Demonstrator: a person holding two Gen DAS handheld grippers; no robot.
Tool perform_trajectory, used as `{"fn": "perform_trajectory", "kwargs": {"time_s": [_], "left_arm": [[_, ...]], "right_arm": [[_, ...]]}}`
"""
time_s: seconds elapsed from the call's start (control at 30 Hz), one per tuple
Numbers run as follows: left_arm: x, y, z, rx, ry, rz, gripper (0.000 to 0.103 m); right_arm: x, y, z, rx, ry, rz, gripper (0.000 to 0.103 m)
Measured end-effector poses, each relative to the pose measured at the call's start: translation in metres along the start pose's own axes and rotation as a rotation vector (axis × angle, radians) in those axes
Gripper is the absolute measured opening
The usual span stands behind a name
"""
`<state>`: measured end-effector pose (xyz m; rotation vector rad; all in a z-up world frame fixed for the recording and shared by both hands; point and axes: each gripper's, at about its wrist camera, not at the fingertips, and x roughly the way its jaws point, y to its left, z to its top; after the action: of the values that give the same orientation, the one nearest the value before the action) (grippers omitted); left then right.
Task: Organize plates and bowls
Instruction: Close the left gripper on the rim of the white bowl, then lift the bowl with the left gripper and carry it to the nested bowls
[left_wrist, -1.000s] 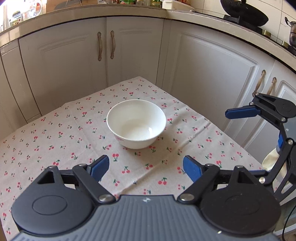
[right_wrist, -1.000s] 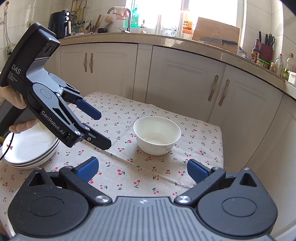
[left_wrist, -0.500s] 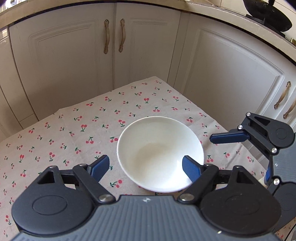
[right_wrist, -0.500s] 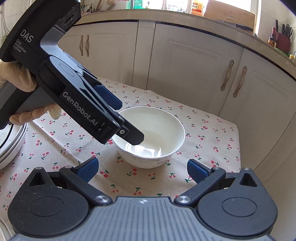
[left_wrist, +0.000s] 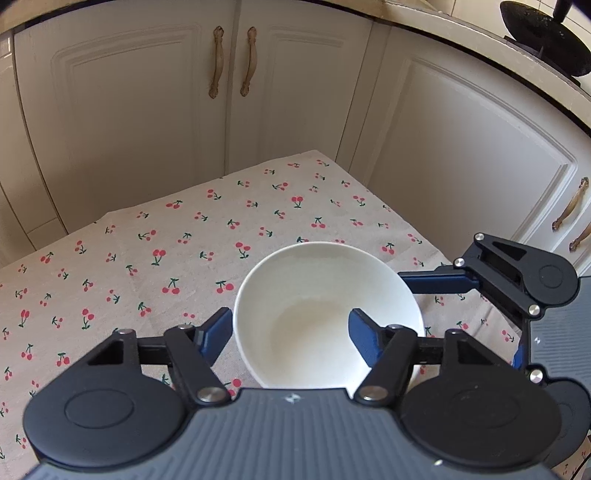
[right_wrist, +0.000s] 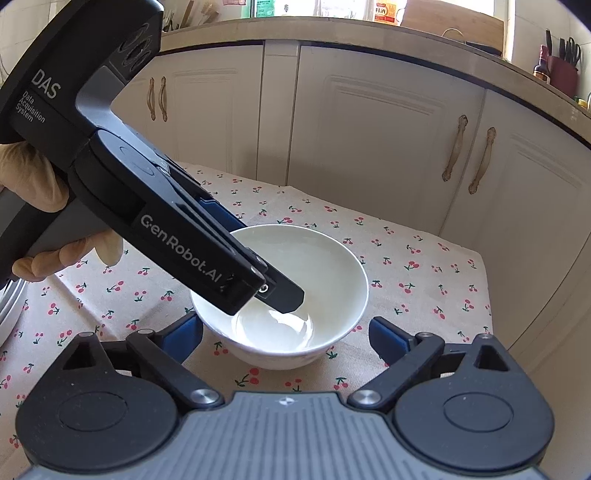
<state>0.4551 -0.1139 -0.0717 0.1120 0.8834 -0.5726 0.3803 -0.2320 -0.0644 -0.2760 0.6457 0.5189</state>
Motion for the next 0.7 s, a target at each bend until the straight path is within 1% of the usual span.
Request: {"fn": "perform_trajectory", "kwargs": {"time_s": [0.07, 0.33, 0.37, 0.7], "left_arm": [[0.0007, 0.0011, 0.0001, -0.005, 0.0, -0.009, 0.068], [0.0027, 0.0016, 0.0003, -0.002, 0.0, -0.02, 0.068], [0.0033, 0.0014, 0.0004, -0.002, 0.0, -0.023, 0.066], [0.0033, 0.0018, 0.0009, -0.005, -0.002, -0.021, 0.066]], "right_arm": [[0.0006, 0.0007, 0.0, -0.004, -0.003, 0.001, 0.094], [0.0007, 0.0014, -0.0002, -0.006, -0.004, -0.008, 0.093], [0.0005, 0.0015, -0.0004, -0.006, -0.005, -0.009, 0.093], [-0.0006, 0.0025, -0.0012, -0.004, -0.007, -0.015, 0.093]]}}
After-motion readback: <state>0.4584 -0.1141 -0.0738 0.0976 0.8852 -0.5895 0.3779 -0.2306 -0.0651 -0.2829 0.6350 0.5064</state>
